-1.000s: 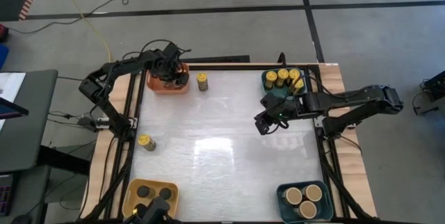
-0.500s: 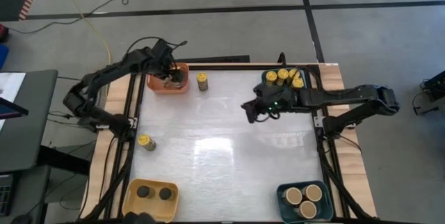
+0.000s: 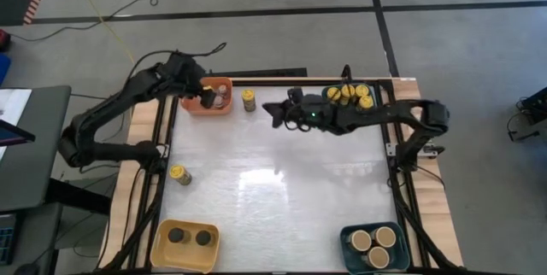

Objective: Sort spices by type
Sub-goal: Put the top yellow seasoning bottle into the light blue bin

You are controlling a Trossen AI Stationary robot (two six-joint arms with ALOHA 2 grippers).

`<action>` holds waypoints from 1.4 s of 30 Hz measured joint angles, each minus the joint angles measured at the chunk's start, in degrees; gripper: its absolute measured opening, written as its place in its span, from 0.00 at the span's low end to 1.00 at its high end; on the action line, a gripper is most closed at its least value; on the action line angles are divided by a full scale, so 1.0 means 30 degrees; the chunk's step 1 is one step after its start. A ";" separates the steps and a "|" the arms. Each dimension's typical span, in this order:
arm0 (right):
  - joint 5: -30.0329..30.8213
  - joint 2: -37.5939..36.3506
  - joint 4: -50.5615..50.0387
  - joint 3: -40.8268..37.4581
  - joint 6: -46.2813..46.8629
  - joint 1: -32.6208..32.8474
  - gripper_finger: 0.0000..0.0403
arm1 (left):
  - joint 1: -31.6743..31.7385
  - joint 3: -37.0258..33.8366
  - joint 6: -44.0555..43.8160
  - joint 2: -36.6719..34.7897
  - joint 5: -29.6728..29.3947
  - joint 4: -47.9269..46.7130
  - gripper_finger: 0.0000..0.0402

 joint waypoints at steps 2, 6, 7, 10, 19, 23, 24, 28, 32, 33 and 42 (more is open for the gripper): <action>0.0013 0.0656 0.0375 0.0769 -0.0013 -0.0391 0.26 | -0.0001 -0.1296 -0.0165 -0.0885 0.0002 0.0420 0.67; -0.0104 0.1933 -0.1223 0.2936 -0.1422 -0.0837 0.26 | -0.0001 -0.3605 -0.0331 -0.2753 0.0023 0.0907 0.67; -0.0172 0.2254 -0.2174 0.3615 -0.1999 -0.0895 0.26 | -0.0001 -0.3968 -0.0481 -0.3120 0.0030 0.0985 0.67; -0.0255 0.3267 -0.5943 0.6358 -0.3238 -0.1091 0.26 | -0.0001 -0.4747 -0.0873 -0.4115 0.0036 0.1215 0.67; -0.0276 0.6580 -1.7235 1.5096 -0.6659 -0.1308 0.26 | -0.0001 -0.4973 -0.0816 -0.4954 0.0074 0.1145 0.67; -0.0336 0.7416 -1.9548 1.7584 -0.6864 -0.1479 0.26 | -0.0001 -0.4973 -0.0787 -0.4939 0.0080 0.1138 0.67; -0.0328 0.7591 -1.9887 1.8080 -0.6887 -0.1605 0.26 | -0.0001 -0.4974 -0.0787 -0.4939 0.0074 0.1138 0.67; -0.0314 0.7662 -2.0337 1.9150 -0.6951 -0.2217 0.26 | -0.0001 -0.4980 -0.0800 -0.4939 0.0078 0.1109 0.67; -0.0309 0.7661 -2.1147 1.9792 -0.6994 -0.2739 0.26 | -0.0001 -0.4973 -0.0809 -0.4939 0.0073 0.1094 0.67; -0.0314 0.7667 -2.1356 1.9907 -0.6996 -0.2807 0.26 | -0.0001 -0.4973 -0.0809 -0.4939 0.0073 0.1099 0.67; -0.1815 0.7660 -2.1463 2.0025 -0.7099 -0.2787 0.55 | -0.0001 -0.4979 -0.0707 -0.4932 -0.0635 0.1447 0.67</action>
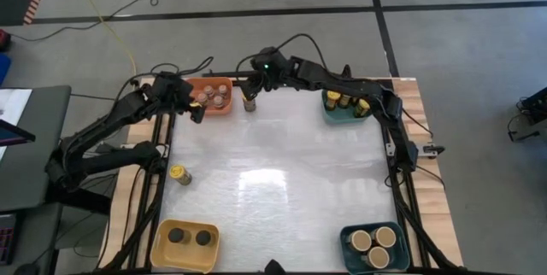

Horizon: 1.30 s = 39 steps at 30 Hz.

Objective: Sort spices by type
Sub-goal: Put the top yellow seasoning bottle into the light blue bin

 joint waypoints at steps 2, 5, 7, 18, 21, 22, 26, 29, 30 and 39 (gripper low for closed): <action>0.0000 0.0000 0.0034 -0.0003 -0.0674 -0.0019 0.65 | 0.0000 0.0006 0.0000 0.0000 -0.0039 0.0248 0.67; 0.0007 0.0000 0.0186 -0.0007 -0.2076 -0.0034 0.77 | 0.0000 0.0005 0.0001 0.0000 -0.0057 0.0413 0.67; 0.0007 0.0000 0.0263 -0.0007 -0.2208 -0.0004 0.84 | 0.0000 0.0006 0.0007 0.0000 -0.0057 0.0406 0.67; -0.0963 0.0000 0.0950 -0.0007 0.2436 -0.0687 0.94 | 0.0000 0.0006 0.0304 0.0000 -0.0072 0.0403 0.67; -0.0984 0.0000 0.0251 -0.0007 0.2735 -0.1081 0.94 | 0.0000 0.0006 0.0301 0.0000 -0.0072 0.0403 0.67; -0.0984 0.0000 -0.0061 -0.0007 0.2735 -0.1205 0.94 | 0.0000 0.0006 0.0299 0.0000 -0.0078 0.0404 0.67; -0.0986 0.0254 -0.1176 -0.0007 0.2085 -0.1404 0.94 | 0.0000 0.0006 0.0277 0.0000 -0.0079 0.0418 0.67; -0.0984 0.0885 -0.2647 -0.0015 0.1390 -0.1208 0.94 | 0.0002 0.0006 0.0004 0.0002 -0.0081 0.0478 0.67; -0.0977 0.1161 -0.2673 -0.0015 0.1182 -0.1096 0.94 | 0.0006 0.0006 -0.0176 0.0015 -0.0086 0.0478 0.67; -0.0534 0.3881 -0.0437 0.2094 0.1191 -0.0194 0.94 | 0.0004 0.0006 -0.0707 0.0376 -0.0079 0.0369 0.67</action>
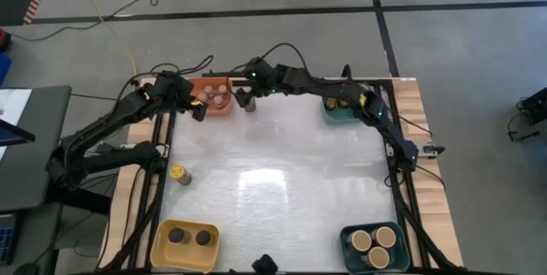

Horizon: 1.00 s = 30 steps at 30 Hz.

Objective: Sort spices by type
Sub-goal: Put the top yellow seasoning bottle into the light blue bin

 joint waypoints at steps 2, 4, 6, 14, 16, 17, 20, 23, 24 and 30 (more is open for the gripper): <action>0.0422 0.0716 -0.0343 0.1038 -0.0293 -0.0033 0.94 | -0.0004 0.0000 0.0066 0.0075 0.0000 0.0044 0.67; 0.0666 0.1433 -0.0784 0.1759 -0.1101 -0.0037 0.94 | 0.0003 0.0000 0.0066 0.0129 -0.0007 -0.0031 0.67; 0.0696 0.2003 -0.1246 0.2125 -0.1587 -0.0058 0.94 | -0.0004 0.0000 0.0062 0.0153 0.0004 0.0033 0.67; 0.1188 0.2363 -0.2905 0.2233 -0.1674 -0.0066 0.94 | 0.0003 0.0000 0.0356 0.0207 -0.0007 -0.0095 0.67; 0.1293 0.2363 -0.2990 0.2233 -0.1690 -0.0103 0.94 | 0.0003 0.0000 0.0526 0.0207 -0.0037 -0.0046 0.67; 0.1295 0.2363 -0.2982 0.2233 -0.1690 -0.0129 0.94 | 0.0003 0.0000 0.0571 0.0207 -0.0054 -0.0002 0.67; 0.1326 0.2495 -0.2843 0.2239 -0.1685 -0.0182 0.94 | 0.0003 0.0000 0.0582 0.0207 -0.0110 0.0052 0.67; 0.1323 0.2648 -0.3100 0.2233 -0.1684 -0.0196 0.93 | 0.0003 0.0000 0.0578 0.0207 -0.0124 0.0058 0.67; 0.1328 0.2669 -0.3099 0.2233 -0.1683 -0.0188 0.92 | 0.0003 0.0000 0.0582 0.0207 -0.0124 0.0051 0.67; 0.1991 0.2654 -0.2968 0.2233 -0.1683 -0.0180 0.83 | 0.0003 0.0000 0.0487 0.0207 -0.0124 0.0036 0.67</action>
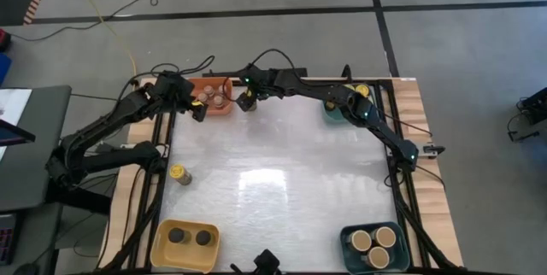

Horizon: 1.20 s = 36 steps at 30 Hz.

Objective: Sort spices by type
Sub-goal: Put the top yellow seasoning bottle into the light blue bin

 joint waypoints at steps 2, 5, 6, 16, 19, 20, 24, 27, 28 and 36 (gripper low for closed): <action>0.0000 0.0000 -0.0052 0.0000 0.0000 -0.0002 0.79 | 0.0000 0.0000 -0.0014 0.0000 0.0000 0.0000 0.67; 0.0000 0.0000 -0.0238 0.0000 -0.0223 0.0095 0.73 | 0.0000 0.0000 -0.0054 0.0000 0.0003 -0.0007 0.67; 0.0011 0.0000 -0.0317 0.0000 -0.0233 0.0133 0.72 | 0.0000 0.0000 -0.0062 0.0000 0.0007 -0.0007 0.67; 0.0022 -0.0851 -0.2187 -0.0029 -0.0745 0.0141 0.60 | 0.0000 0.0000 -0.0453 0.0000 0.0015 -0.0007 0.67; 0.0022 -0.2143 -0.3619 -0.0029 -0.0801 0.0136 0.60 | 0.0000 0.0000 -0.0773 0.0000 0.0022 -0.0015 0.67; 0.0022 -0.2649 -0.4060 -0.0029 -0.0796 0.0123 0.60 | 0.0000 0.0000 -0.0923 0.0000 0.0022 -0.0022 0.67; 0.0097 -0.4597 -0.5810 -0.0272 -0.0848 0.0117 0.61 | 0.0000 0.0000 -0.0961 0.0000 0.0022 -0.0015 0.67; 0.0161 -0.6370 -0.6708 -0.1321 -0.1185 0.0368 0.61 | 0.0000 0.0000 -0.0983 0.0000 0.0025 -0.0015 0.67; 0.0218 -0.7063 -0.6968 -0.1920 -0.1231 0.0499 0.61 | 0.0000 0.0000 -0.0983 0.0000 0.0029 -0.0016 0.67; 0.2075 -1.4012 -0.6376 -1.0740 0.2240 0.1480 0.61 | 0.0000 0.0000 -0.0983 -0.0007 0.0036 -0.0029 0.67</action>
